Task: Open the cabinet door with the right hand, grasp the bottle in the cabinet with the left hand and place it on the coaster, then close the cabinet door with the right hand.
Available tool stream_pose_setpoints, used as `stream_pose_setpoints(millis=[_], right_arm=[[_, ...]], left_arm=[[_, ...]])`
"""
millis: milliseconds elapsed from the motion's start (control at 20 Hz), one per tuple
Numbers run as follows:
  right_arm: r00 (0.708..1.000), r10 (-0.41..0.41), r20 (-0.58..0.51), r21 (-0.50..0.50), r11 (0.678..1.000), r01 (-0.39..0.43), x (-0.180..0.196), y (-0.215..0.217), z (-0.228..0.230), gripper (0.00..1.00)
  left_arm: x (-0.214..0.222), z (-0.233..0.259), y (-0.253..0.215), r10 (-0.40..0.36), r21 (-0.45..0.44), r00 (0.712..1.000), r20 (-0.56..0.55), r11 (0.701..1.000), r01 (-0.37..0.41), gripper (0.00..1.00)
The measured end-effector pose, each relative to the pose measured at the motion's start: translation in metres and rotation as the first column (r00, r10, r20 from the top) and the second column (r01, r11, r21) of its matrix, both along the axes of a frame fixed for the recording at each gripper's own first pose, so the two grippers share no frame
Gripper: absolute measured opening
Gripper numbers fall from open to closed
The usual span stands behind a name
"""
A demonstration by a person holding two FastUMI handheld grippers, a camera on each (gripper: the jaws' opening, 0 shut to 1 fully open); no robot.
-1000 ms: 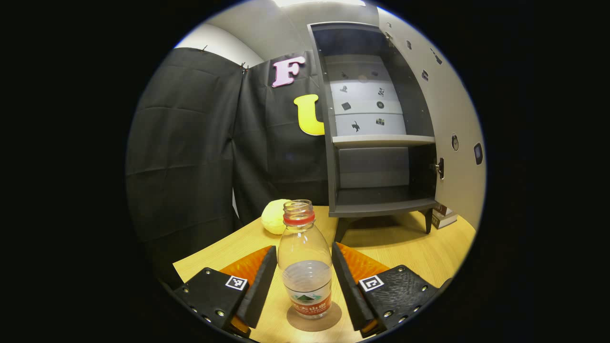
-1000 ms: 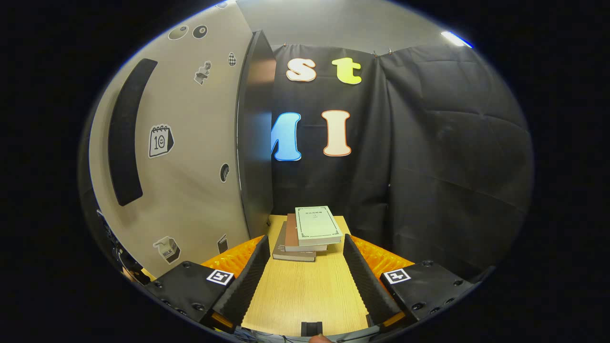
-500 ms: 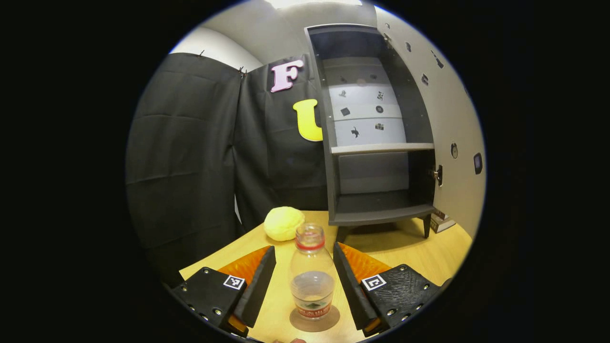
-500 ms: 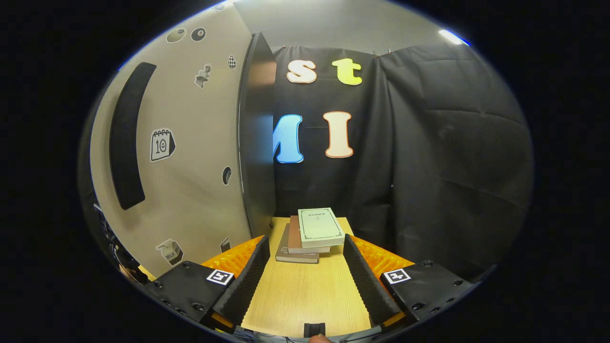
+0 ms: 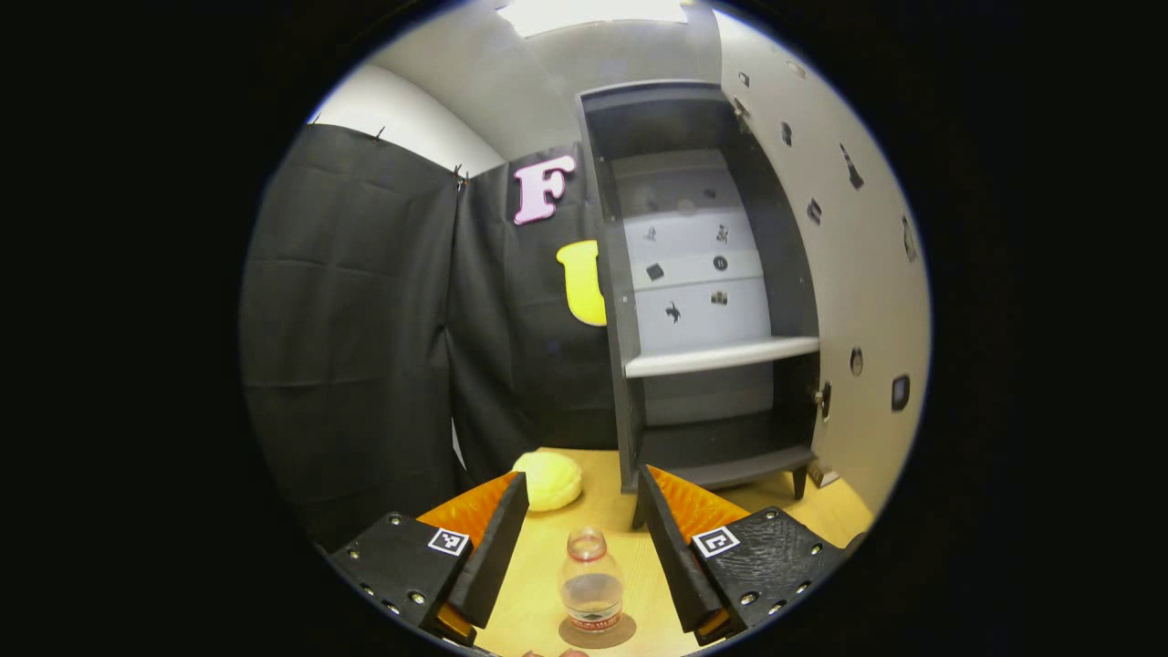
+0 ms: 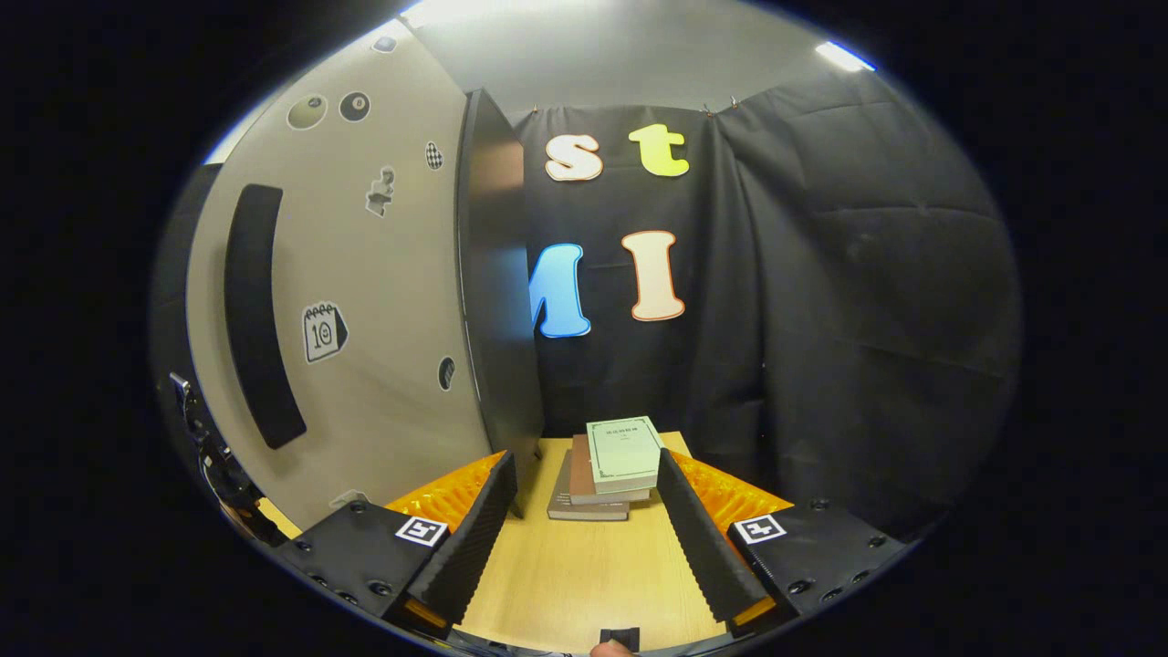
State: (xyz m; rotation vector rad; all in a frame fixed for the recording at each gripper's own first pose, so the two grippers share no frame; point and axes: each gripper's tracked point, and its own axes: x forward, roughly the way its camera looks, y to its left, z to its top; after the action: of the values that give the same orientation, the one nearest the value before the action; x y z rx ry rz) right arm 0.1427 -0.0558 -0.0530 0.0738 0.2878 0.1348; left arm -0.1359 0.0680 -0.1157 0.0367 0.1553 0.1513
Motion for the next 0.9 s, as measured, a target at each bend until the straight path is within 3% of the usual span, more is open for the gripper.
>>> stream_pose_setpoints(millis=[250,300,350,450,650,750,800,850,900], right_arm=[[0.997,0.066,0.048,0.080,0.994,-0.070,0.005,0.020,0.028,0.98],[0.995,0.087,0.054,0.102,0.991,-0.092,0.006,0.028,0.033,0.93],[0.992,0.108,0.059,0.114,0.987,-0.114,0.006,0.035,0.037,0.98],[0.988,0.138,0.064,0.114,0.983,-0.144,0.006,0.046,0.044,0.98],[0.976,0.211,0.064,0.122,0.968,-0.217,0.002,0.081,0.050,0.98],[0.977,0.203,0.068,0.086,0.974,-0.208,0.001,0.088,0.052,0.98],[0.978,0.196,0.071,0.066,0.977,-0.201,0.000,0.091,0.054,0.84],[0.979,0.193,0.068,0.049,0.979,-0.196,-0.001,0.098,0.052,0.84],[0.980,0.185,0.070,0.037,0.981,-0.188,-0.002,0.102,0.053,0.92]], left_arm=[[-0.016,0.070,0.003,-0.004,0.033,0.999,0.037,0.999,0.003,0.68],[-0.015,0.080,0.005,-0.008,0.037,0.999,0.039,0.999,0.006,0.68],[-0.015,0.089,0.009,-0.007,0.041,0.999,0.044,0.999,0.006,0.71],[-0.014,0.106,0.017,-0.001,0.039,0.998,0.066,0.999,-0.002,0.71],[-0.013,0.115,0.035,0.002,0.020,0.995,0.096,1.000,-0.004,0.69],[-0.008,0.110,0.046,-0.006,0.014,0.996,0.093,1.000,0.005,0.71],[-0.004,0.107,0.052,-0.010,0.012,0.996,0.090,1.000,0.009,0.70],[-0.002,0.106,0.058,-0.016,0.007,0.996,0.092,1.000,0.016,0.71],[0.001,0.104,0.064,-0.021,-0.001,0.995,0.094,1.000,0.022,0.71]])
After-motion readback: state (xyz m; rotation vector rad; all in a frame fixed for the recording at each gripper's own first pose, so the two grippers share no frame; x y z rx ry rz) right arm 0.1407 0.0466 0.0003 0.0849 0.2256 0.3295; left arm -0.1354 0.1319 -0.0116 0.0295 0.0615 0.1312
